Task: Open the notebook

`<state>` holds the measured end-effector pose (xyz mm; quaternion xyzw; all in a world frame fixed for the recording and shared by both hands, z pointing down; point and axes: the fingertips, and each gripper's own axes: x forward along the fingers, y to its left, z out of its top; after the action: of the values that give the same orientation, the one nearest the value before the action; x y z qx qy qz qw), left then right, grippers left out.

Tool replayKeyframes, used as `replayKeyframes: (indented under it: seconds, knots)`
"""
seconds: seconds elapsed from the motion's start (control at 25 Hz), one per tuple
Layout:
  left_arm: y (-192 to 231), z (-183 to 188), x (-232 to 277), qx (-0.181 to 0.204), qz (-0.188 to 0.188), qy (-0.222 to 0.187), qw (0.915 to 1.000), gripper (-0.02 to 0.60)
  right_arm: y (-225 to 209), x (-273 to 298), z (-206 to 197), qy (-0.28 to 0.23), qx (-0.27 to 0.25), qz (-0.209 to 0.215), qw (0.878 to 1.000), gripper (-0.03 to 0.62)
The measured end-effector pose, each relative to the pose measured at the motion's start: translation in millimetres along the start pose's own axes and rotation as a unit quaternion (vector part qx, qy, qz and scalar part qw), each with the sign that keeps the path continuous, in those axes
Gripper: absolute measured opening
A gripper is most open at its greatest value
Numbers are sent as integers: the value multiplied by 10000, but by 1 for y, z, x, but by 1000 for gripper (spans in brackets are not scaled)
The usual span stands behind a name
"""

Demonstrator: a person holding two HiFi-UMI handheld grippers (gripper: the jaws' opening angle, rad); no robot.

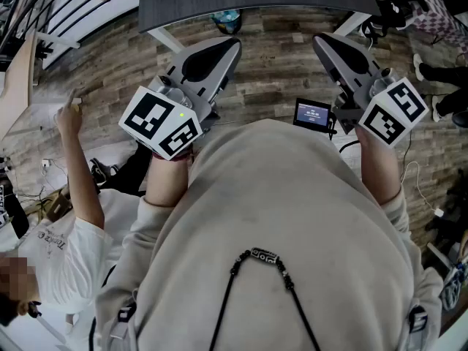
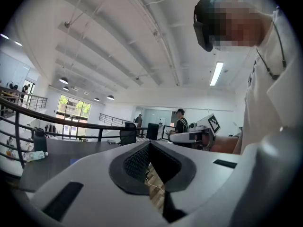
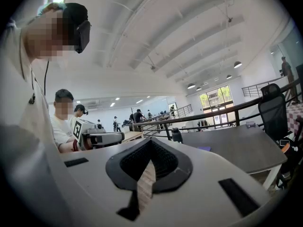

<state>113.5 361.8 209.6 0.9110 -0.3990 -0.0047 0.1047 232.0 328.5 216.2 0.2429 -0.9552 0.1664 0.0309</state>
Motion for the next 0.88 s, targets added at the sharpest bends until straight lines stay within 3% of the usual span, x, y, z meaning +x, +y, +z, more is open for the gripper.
replayKeyframes:
  seconds: [0.28, 0.6, 0.88]
  knots:
    - [6, 4, 9, 50, 28, -56, 10000, 2, -8, 2, 4, -52, 19, 109, 9999, 15]
    - [7, -24, 13, -142, 39, 36, 9999, 3, -28, -1, -20, -125, 354, 78, 9993, 15]
    - [7, -27, 0, -126, 88, 98, 9998, 3, -17, 7, -22, -143, 344, 160, 9992, 17]
